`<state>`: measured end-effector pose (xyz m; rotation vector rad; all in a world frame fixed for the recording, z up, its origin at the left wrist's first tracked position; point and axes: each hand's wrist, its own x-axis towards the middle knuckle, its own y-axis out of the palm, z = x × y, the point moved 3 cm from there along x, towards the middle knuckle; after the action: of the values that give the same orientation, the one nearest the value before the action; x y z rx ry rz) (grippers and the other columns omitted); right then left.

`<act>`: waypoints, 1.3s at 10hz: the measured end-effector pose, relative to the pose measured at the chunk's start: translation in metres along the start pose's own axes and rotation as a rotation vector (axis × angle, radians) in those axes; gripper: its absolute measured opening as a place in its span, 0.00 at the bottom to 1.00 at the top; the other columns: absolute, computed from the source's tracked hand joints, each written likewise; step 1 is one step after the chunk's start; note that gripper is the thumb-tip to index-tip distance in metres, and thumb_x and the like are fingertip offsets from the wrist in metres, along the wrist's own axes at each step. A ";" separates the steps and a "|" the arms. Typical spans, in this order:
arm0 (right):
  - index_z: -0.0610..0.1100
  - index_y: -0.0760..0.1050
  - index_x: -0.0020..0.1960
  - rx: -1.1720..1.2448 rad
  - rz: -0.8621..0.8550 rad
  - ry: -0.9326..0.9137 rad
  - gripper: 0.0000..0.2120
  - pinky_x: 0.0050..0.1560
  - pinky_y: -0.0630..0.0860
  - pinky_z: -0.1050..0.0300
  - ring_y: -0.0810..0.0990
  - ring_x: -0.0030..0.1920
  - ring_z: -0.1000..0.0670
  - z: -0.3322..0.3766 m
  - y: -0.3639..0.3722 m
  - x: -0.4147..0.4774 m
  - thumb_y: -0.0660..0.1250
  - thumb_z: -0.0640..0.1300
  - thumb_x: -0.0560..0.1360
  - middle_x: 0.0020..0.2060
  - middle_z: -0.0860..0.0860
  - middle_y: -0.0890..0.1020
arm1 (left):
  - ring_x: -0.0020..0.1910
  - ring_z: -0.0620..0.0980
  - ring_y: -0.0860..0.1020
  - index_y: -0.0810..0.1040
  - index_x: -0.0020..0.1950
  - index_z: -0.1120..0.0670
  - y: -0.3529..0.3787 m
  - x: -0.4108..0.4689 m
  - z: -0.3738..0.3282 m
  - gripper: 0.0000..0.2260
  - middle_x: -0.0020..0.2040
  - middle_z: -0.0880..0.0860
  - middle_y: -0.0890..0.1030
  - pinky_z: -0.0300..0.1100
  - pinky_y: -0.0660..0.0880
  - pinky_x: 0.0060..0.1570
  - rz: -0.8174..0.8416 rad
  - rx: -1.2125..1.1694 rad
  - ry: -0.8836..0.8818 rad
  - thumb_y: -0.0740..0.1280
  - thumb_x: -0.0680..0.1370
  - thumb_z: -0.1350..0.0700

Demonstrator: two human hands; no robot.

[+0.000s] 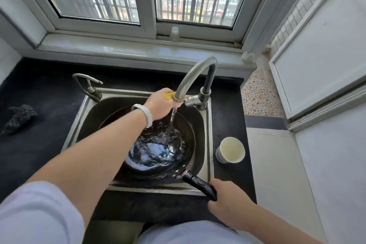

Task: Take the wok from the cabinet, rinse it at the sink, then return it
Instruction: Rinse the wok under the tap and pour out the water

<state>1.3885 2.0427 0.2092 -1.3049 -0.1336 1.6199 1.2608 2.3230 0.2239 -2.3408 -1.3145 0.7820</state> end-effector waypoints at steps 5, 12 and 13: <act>0.54 0.65 0.37 0.023 0.019 0.049 0.11 0.31 0.65 0.61 0.73 0.32 0.53 -0.006 -0.015 0.007 0.66 0.45 0.72 0.34 0.54 0.74 | 0.53 0.50 0.72 0.71 0.69 0.64 0.016 0.030 -0.002 0.19 0.46 0.46 0.75 0.46 0.71 0.59 0.187 0.105 -0.004 0.68 0.79 0.62; 0.52 0.69 0.40 0.022 0.037 -0.002 0.06 0.33 0.69 0.58 0.75 0.34 0.50 -0.011 -0.020 0.003 0.66 0.44 0.71 0.35 0.52 0.77 | 0.44 0.49 0.75 0.76 0.57 0.52 0.009 0.000 -0.002 0.06 0.47 0.52 0.79 0.45 0.73 0.49 0.067 0.048 0.016 0.61 0.82 0.55; 0.53 0.70 0.41 0.037 0.040 -0.023 0.07 0.32 0.69 0.60 0.76 0.34 0.51 -0.014 -0.016 0.001 0.67 0.44 0.72 0.35 0.53 0.77 | 0.30 0.41 0.70 0.77 0.46 0.51 0.006 -0.019 -0.005 0.07 0.31 0.44 0.76 0.34 0.68 0.32 -0.041 -0.093 -0.080 0.62 0.82 0.55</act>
<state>1.4090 2.0446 0.2129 -1.2686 -0.0911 1.6641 1.2597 2.3037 0.2300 -2.3680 -1.4575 0.8256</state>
